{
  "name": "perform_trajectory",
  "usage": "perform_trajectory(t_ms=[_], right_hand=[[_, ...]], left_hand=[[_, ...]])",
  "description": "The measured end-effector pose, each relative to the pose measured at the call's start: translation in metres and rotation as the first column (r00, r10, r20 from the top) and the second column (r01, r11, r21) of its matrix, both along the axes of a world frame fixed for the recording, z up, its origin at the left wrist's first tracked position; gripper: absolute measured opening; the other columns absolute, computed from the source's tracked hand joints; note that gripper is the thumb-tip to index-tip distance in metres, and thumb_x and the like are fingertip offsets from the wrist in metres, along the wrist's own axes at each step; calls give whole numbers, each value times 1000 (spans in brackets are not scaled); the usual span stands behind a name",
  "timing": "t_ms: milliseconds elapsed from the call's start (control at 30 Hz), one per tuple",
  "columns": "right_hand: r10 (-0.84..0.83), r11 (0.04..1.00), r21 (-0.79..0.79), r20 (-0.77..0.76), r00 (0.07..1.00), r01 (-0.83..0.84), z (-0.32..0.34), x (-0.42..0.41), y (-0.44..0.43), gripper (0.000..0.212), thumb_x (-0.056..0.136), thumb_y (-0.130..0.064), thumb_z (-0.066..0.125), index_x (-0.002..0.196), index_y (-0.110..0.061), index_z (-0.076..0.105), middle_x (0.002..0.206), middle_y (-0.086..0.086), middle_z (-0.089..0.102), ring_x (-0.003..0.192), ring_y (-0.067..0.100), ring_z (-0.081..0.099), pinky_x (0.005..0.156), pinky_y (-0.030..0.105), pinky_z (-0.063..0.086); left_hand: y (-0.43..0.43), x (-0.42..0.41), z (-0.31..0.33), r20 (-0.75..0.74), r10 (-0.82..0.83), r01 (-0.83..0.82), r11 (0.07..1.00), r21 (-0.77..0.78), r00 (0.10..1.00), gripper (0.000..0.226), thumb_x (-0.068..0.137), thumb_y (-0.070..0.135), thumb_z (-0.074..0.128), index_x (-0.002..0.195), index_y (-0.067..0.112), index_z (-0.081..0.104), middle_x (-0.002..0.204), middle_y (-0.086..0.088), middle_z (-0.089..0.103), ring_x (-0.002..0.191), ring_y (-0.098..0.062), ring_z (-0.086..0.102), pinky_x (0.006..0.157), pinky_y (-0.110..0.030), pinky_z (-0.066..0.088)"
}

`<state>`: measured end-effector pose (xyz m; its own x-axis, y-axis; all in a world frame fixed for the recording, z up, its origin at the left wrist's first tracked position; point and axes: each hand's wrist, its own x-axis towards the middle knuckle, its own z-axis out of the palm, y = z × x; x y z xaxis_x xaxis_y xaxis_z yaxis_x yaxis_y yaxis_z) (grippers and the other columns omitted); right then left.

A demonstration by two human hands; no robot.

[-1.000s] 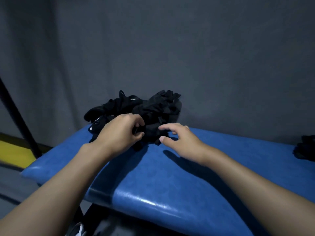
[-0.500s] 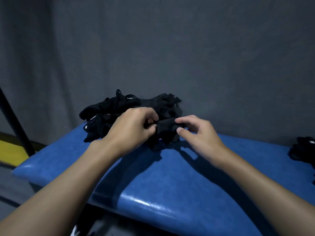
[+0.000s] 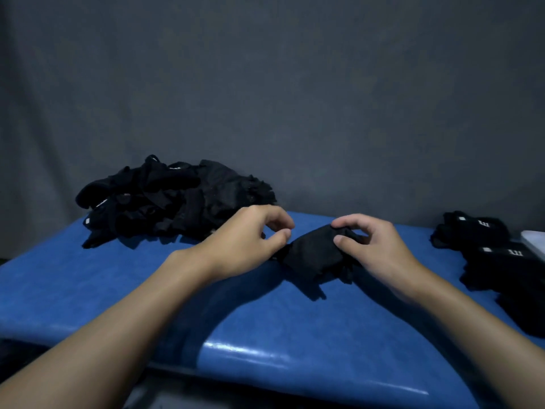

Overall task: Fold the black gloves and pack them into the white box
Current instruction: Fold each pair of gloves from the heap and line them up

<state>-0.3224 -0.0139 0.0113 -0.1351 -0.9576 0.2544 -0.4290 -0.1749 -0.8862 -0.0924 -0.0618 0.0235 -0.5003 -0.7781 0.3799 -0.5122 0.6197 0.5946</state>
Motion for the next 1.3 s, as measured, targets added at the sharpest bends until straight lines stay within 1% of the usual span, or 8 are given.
perform_trajectory(t_ms=[300,433,567,667,767,900,1033,1300], right_hand=[[88,982,171,-64,994,-76,-13,-35,24,39,86,-33,70,122,-36,57,108,-8,68,94,-4,63,72,12,45],[188,968,173,-29,982,-181,-10,-42,29,53,82,-12,77,128,-27,54,110,0,71,102,8,67,91,22,52],[140,980,122,119,983,-155,-8,-47,29,42,84,1,71,120,-16,59,89,5,68,73,4,63,59,12,46],[101,990,79,216,971,-120,-9,-50,26,37,83,5,70,114,-12,61,83,-1,71,73,7,65,64,15,50],[82,994,52,236,968,-97,-10,-50,23,35,82,2,71,111,-15,60,85,7,71,78,14,66,75,26,54],[81,994,54,255,963,-98,-9,-50,21,41,81,-5,73,118,-18,60,103,20,70,90,20,67,87,34,53],[202,963,144,185,962,-230,-6,-50,23,37,82,-2,73,116,-14,64,106,6,74,97,13,69,84,27,56],[20,998,43,336,942,-36,-4,-44,15,35,88,-12,69,119,-15,53,77,6,67,66,14,65,56,22,51]], left_hand=[[-12,-39,-18,164,-114,104,992,65,980,29,96,38,58,124,32,63,128,22,61,121,8,51,107,-21,38],[-17,-49,-21,194,-116,100,991,91,974,37,94,40,61,130,32,59,129,21,61,122,6,52,109,-26,40],[-21,-56,-19,296,-163,112,977,180,941,50,91,49,61,138,35,52,121,16,61,115,-5,56,103,-26,42],[-24,-58,-20,388,-133,67,981,179,912,63,68,77,53,118,40,65,106,18,63,104,-6,59,99,-35,47],[-28,-57,-22,297,-80,27,984,178,952,45,68,71,64,85,30,67,84,11,67,78,-6,62,79,-36,54],[-26,-56,-19,98,-100,77,973,216,990,26,85,41,74,79,19,62,71,0,66,60,-8,56,64,-34,50],[-22,-50,-14,-6,-84,83,972,219,996,27,87,34,73,77,12,62,74,-8,68,66,-10,59,66,-36,51],[-19,-45,-13,5,36,-36,981,191,999,35,88,47,68,77,14,63,70,-1,69,68,-14,65,67,-36,52]])
